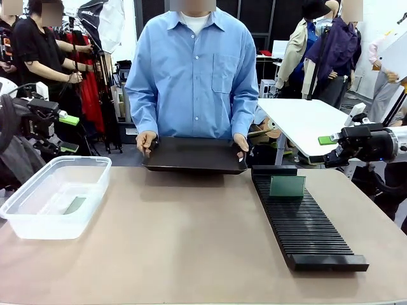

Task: Sort PCBs into racks and boxes based on the side picked up.
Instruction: If the short side of the Blank PCB is picked up, insert it into the PCB Rack ; if the long side is picked up, place it in the Organizing box.

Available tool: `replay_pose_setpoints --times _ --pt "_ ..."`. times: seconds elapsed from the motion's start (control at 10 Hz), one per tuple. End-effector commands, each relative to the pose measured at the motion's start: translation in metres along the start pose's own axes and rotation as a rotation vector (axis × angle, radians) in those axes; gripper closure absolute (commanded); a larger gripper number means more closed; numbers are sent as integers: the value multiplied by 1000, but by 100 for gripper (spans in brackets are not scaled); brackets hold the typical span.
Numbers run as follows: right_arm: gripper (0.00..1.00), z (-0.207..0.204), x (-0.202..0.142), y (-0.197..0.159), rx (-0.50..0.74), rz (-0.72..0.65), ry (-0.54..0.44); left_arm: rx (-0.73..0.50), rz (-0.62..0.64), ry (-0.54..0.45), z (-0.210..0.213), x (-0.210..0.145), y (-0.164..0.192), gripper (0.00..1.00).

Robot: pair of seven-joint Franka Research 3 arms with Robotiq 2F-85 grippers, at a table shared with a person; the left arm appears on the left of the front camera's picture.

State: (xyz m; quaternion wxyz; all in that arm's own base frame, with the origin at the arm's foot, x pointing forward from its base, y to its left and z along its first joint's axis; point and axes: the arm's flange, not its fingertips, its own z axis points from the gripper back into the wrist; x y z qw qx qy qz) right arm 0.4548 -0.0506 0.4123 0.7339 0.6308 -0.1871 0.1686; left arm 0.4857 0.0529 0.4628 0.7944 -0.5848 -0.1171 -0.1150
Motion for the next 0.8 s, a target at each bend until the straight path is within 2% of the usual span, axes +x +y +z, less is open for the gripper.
replay_pose_setpoints --times 0.0,0.7 --pt "0 2 3 1 -8 15 4 9 -13 6 1 3 -2 0" --pt "0 2 3 1 -8 15 4 9 -13 6 1 3 -2 0"
